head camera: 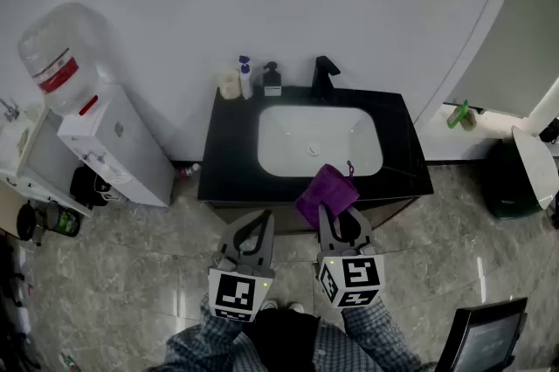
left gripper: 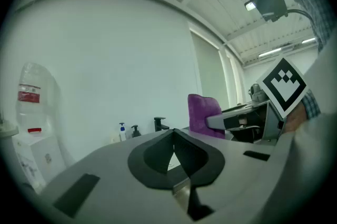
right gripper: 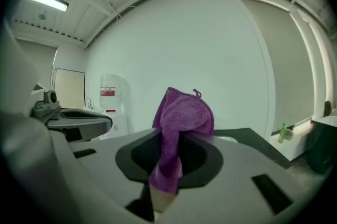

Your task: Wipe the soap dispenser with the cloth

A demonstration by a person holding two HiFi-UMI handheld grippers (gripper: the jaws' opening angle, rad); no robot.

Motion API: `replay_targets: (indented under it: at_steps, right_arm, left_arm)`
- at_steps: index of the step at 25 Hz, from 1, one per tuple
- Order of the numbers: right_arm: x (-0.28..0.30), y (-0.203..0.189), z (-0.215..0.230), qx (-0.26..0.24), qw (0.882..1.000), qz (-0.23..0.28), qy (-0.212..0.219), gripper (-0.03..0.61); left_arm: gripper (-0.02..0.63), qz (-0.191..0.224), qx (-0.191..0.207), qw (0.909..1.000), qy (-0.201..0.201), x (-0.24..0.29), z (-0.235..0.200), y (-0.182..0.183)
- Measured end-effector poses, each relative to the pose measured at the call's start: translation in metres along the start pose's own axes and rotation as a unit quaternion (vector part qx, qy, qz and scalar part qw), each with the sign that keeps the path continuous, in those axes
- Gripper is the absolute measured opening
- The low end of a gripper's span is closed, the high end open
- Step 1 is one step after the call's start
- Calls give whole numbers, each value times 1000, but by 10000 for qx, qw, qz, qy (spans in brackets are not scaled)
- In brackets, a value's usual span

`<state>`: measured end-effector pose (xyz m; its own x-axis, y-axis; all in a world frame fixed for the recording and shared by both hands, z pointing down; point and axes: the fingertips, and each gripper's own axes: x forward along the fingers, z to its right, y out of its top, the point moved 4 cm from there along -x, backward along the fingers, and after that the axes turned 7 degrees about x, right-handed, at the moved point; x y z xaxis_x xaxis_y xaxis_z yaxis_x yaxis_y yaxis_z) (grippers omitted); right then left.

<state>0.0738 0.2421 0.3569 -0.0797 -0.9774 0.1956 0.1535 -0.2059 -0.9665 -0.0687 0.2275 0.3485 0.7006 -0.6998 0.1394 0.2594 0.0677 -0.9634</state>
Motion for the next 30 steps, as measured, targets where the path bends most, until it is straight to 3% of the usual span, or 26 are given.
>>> replay_targets:
  at_steps: [30]
  right_arm:
    - [-15, 8, 17, 147, 9998, 99, 32, 80]
  left_arm:
    - [2, 7, 114, 9998, 168, -3, 17, 14]
